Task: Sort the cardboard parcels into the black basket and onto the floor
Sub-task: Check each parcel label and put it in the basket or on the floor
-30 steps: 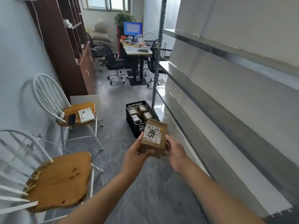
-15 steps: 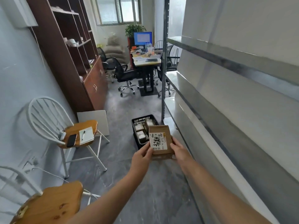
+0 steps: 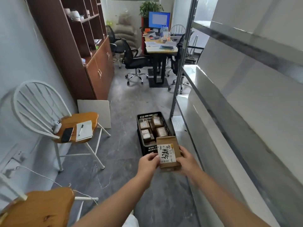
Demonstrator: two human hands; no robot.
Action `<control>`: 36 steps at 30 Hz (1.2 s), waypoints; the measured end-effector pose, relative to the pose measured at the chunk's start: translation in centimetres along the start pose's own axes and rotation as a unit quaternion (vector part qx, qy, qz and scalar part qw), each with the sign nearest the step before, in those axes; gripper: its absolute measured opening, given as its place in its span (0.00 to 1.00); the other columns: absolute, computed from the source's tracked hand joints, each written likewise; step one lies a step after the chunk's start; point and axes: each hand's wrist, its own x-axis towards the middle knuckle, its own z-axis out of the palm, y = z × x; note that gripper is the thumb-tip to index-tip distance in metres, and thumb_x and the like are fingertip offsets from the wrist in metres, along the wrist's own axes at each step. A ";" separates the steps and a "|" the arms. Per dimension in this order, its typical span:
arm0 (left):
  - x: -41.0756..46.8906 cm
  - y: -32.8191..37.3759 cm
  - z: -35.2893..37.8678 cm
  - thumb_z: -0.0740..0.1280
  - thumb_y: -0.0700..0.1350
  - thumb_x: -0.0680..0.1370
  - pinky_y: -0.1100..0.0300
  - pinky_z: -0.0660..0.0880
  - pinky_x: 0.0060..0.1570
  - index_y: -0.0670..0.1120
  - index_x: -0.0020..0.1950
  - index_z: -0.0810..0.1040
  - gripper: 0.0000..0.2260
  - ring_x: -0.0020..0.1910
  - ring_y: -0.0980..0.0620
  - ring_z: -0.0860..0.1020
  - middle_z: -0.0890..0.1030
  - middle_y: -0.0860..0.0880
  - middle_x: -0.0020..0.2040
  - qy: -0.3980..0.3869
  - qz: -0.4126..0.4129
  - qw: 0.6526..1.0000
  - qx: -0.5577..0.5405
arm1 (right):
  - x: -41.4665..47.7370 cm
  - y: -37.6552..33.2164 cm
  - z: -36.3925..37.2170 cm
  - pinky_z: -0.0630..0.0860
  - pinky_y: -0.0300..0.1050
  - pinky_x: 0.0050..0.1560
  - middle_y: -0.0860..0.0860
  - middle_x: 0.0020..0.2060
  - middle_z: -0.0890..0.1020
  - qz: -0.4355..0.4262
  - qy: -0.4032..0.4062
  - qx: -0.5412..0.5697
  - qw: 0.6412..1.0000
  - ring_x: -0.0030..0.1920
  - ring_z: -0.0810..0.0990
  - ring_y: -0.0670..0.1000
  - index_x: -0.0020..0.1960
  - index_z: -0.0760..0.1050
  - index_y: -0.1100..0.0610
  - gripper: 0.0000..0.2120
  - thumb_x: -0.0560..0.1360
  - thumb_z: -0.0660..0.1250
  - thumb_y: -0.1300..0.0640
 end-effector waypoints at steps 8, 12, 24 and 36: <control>12.7 3.4 -2.1 0.74 0.41 0.74 0.44 0.83 0.41 0.61 0.70 0.65 0.31 0.60 0.44 0.77 0.72 0.50 0.63 -0.135 -0.060 0.988 -0.045 | 9.8 -5.8 3.1 0.83 0.54 0.45 0.54 0.56 0.82 0.027 -0.004 -0.142 0.990 0.50 0.83 0.54 0.65 0.74 0.48 0.30 0.73 0.57 0.75; 19.1 5.5 -3.0 0.68 0.41 0.78 0.42 0.82 0.47 0.52 0.62 0.72 0.13 0.52 0.42 0.83 0.78 0.45 0.60 -0.098 -0.098 0.987 -0.082 | 15.6 -8.6 5.7 0.84 0.47 0.43 0.52 0.55 0.80 0.012 0.053 -0.177 0.983 0.49 0.82 0.50 0.61 0.77 0.48 0.24 0.71 0.65 0.69; 34.1 9.6 -1.5 0.63 0.40 0.81 0.52 0.81 0.45 0.42 0.59 0.79 0.09 0.48 0.50 0.81 0.83 0.44 0.52 0.030 -0.128 0.991 0.022 | 32.3 -11.1 6.1 0.80 0.39 0.41 0.54 0.59 0.79 0.083 0.101 -0.081 0.988 0.51 0.81 0.48 0.66 0.72 0.51 0.20 0.76 0.66 0.64; 51.6 9.8 6.6 0.60 0.33 0.79 0.59 0.73 0.56 0.40 0.71 0.69 0.20 0.64 0.48 0.76 0.76 0.43 0.67 0.060 -0.177 0.959 0.212 | 53.1 -10.3 1.4 0.74 0.38 0.56 0.45 0.59 0.80 0.155 -0.102 -0.069 0.980 0.59 0.77 0.44 0.62 0.69 0.43 0.23 0.77 0.60 0.68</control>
